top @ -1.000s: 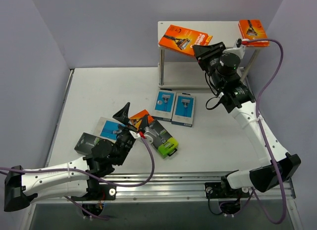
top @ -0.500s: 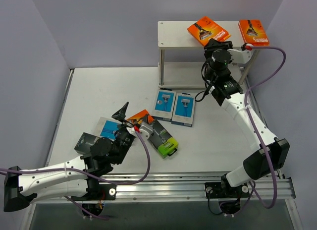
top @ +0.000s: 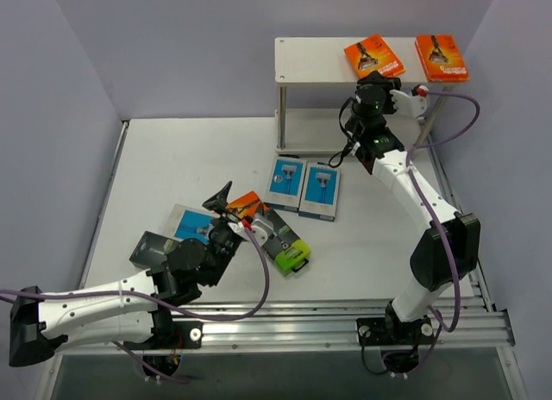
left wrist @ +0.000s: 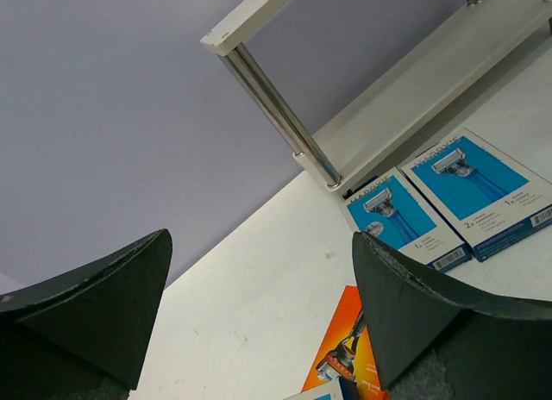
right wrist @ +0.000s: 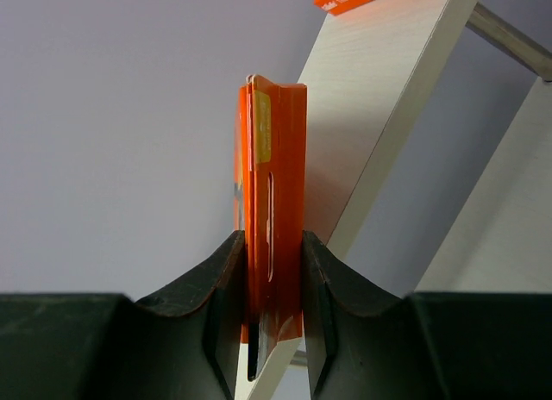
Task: Place and organize the shaving razors onto the shelf
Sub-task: Place the shaving razor onto shelf
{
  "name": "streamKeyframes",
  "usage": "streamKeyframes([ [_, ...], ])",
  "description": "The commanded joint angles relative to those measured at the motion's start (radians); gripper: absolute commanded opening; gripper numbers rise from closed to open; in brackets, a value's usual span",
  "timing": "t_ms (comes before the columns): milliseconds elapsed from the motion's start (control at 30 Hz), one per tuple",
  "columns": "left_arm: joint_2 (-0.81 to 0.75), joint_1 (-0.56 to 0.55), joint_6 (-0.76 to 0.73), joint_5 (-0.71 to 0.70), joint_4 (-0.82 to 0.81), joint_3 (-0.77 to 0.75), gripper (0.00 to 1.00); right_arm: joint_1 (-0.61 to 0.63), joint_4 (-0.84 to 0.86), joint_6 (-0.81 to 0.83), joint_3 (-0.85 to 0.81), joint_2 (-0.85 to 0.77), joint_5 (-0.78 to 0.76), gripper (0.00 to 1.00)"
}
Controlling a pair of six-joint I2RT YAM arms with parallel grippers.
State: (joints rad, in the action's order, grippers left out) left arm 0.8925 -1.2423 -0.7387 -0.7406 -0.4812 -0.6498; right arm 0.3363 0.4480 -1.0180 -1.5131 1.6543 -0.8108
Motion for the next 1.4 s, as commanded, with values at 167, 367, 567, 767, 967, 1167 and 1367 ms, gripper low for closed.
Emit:
streamKeyframes([
  [167,0.062,-0.003,0.032,0.023,0.0,-0.04,0.94,-0.051,0.141,-0.085,0.005,-0.001,-0.11,0.03],
  [367,0.105,-0.003,0.036,0.02,0.006,-0.047,0.94,-0.079,0.135,-0.131,0.016,0.018,-0.107,0.02],
  [567,0.144,0.0,0.035,0.01,0.013,-0.059,0.94,-0.097,0.115,-0.172,0.019,0.029,-0.11,0.02],
  [767,0.168,0.0,0.067,0.001,0.053,-0.085,0.94,-0.117,0.109,-0.174,0.019,0.033,-0.08,0.18],
  [967,0.194,0.0,0.128,0.006,0.136,-0.132,0.94,-0.125,0.092,-0.16,0.01,0.03,-0.051,0.41],
  [1167,0.189,0.0,0.139,0.012,0.148,-0.137,0.94,-0.123,0.038,-0.148,-0.005,0.022,-0.019,0.52],
  [1367,0.186,0.0,0.15,0.015,0.17,-0.148,0.94,-0.125,-0.06,-0.119,-0.035,0.012,0.064,0.63],
])
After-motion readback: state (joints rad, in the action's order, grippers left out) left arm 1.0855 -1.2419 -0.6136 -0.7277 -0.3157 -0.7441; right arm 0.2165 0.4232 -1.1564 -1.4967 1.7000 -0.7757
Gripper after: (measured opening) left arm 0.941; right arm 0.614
